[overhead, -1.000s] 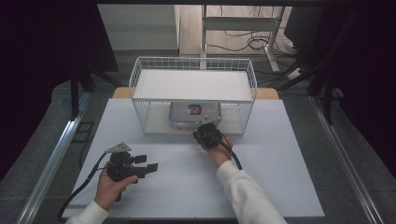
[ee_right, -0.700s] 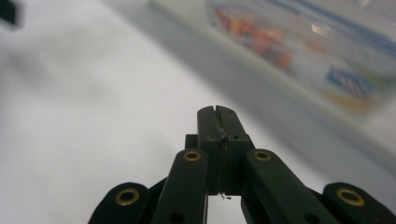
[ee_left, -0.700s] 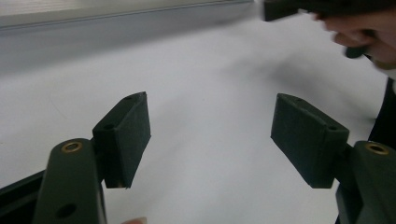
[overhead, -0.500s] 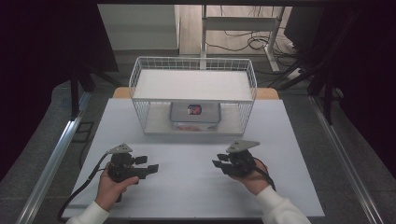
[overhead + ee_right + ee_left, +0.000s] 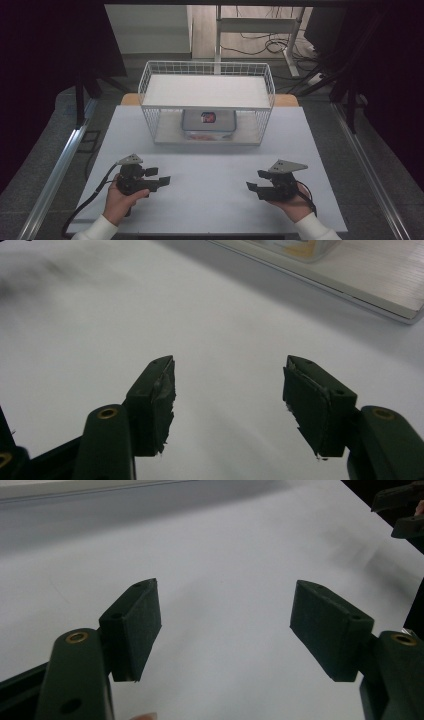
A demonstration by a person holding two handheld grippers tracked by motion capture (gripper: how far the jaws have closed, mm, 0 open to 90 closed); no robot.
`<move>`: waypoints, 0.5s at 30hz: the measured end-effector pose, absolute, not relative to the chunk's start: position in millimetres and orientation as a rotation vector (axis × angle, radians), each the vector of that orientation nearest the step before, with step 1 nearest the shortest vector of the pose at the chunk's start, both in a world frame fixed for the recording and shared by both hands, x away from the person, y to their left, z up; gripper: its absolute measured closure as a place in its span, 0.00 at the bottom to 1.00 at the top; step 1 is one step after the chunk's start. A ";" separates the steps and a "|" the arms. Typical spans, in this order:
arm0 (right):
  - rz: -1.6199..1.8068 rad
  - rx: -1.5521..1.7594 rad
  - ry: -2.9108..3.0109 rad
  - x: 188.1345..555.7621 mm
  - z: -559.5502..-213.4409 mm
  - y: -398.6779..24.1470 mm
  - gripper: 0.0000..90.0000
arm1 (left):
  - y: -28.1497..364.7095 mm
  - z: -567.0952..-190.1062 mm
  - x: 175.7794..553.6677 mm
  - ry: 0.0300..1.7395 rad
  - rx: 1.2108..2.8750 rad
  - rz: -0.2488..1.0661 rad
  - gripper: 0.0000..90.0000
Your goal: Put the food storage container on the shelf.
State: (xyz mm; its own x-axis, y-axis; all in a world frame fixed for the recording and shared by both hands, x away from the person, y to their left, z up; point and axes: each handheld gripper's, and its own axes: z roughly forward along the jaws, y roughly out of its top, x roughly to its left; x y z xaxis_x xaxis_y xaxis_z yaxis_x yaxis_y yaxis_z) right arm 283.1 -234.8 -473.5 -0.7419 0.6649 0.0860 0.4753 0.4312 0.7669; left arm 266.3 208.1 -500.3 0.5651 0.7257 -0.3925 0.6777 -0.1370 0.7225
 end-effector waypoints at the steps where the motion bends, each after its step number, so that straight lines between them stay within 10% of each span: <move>1: 1.195 0.995 2.458 282.9 -473.9 -234.0 0.40 | 208.7 -499.9 266.2 1.144 1.854 0.068 0.31; 15: 1.150 1.005 2.433 282.4 -473.1 -232.0 0.35 | 209.4 -499.2 266.5 1.141 1.853 0.072 0.31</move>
State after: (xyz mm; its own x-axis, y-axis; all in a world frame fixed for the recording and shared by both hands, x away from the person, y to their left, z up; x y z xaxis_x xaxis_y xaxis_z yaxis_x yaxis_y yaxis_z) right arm 282.4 -232.0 -473.1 -0.7235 0.6885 0.0498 0.4755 0.4447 0.7590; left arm 266.5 209.4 -499.2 0.5671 0.7275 -0.3863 0.6729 -0.1387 0.7266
